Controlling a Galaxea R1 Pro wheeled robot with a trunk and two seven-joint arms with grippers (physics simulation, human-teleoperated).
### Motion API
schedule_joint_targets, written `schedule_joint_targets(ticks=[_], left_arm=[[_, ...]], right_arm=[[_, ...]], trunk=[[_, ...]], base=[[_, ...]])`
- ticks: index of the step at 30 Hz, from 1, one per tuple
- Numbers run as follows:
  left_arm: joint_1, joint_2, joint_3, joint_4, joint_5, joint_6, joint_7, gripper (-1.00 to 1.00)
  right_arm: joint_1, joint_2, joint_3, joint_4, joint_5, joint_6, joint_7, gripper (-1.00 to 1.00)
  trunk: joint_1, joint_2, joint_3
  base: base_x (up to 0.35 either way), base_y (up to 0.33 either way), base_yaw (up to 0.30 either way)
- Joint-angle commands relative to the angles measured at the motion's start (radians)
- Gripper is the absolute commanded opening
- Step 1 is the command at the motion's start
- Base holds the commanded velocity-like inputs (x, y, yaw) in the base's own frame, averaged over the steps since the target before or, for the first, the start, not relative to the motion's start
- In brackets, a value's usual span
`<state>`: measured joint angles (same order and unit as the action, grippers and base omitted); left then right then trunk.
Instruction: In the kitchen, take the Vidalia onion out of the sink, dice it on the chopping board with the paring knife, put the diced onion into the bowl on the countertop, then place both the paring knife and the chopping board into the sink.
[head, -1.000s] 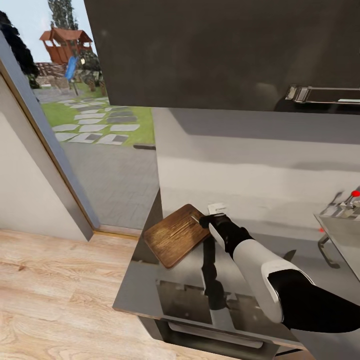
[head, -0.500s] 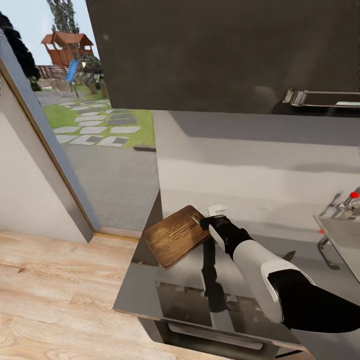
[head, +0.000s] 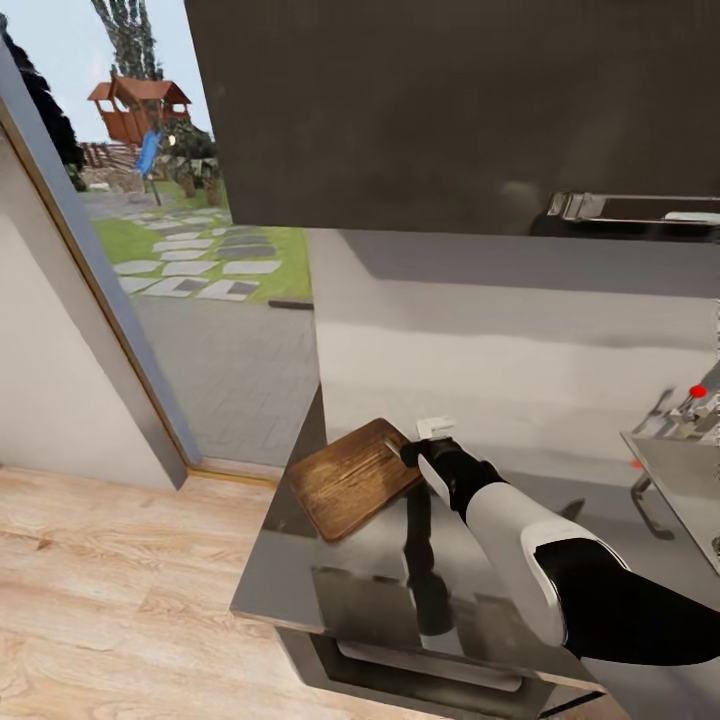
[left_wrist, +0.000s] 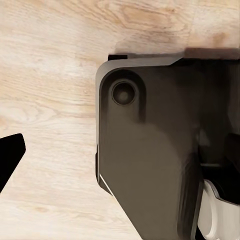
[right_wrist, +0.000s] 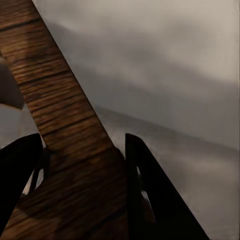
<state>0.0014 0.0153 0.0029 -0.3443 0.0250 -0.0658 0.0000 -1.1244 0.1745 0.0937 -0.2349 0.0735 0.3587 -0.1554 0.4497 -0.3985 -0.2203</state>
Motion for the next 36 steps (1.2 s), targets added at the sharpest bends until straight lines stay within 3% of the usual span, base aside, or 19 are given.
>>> schedule_joint_targets(ticks=[1, 16, 21, 25, 36], left_arm=[[0.0, 0.0, 0.0, -0.001, 0.003, -0.002, 0.0, 1.0], [0.0, 0.0, 0.001, -0.002, 0.003, -0.002, 0.0, 1.0], [0.0, 0.0, 0.0, -0.002, 0.003, -0.002, 0.0, 1.0], [0.0, 0.0, 0.0, -0.002, 0.003, -0.002, 0.0, 1.0], [0.0, 0.0, 0.001, -0.001, 0.002, -0.002, 0.0, 1.0]], right_arm=[[0.0, 0.0, 0.006, 0.0, 0.002, 0.008, -0.001, -1.0], [0.0, 0.0, 0.002, -0.003, -0.001, 0.011, -0.002, -1.0], [0.0, -0.002, -0.025, -0.004, -0.047, 0.022, -0.004, -1.0], [0.0, -0.018, -0.033, -0.008, -0.09, 0.032, -0.004, -1.0], [0.0, -0.041, -0.038, -0.01, -0.102, 0.034, -0.008, -1.0]], trunk=[[0.0, -0.002, 0.0], [0.0, -0.002, 0.024], [0.0, -0.002, 0.032], [0.0, -0.002, 0.038], [0.0, -0.002, 0.056]], base=[[-0.154, 0.0, 0.0], [-0.063, 0.0, -0.012], [-0.001, 0.0, -0.084], [0.0, 0.0, -0.092], [0.0, -0.062, -0.083]])
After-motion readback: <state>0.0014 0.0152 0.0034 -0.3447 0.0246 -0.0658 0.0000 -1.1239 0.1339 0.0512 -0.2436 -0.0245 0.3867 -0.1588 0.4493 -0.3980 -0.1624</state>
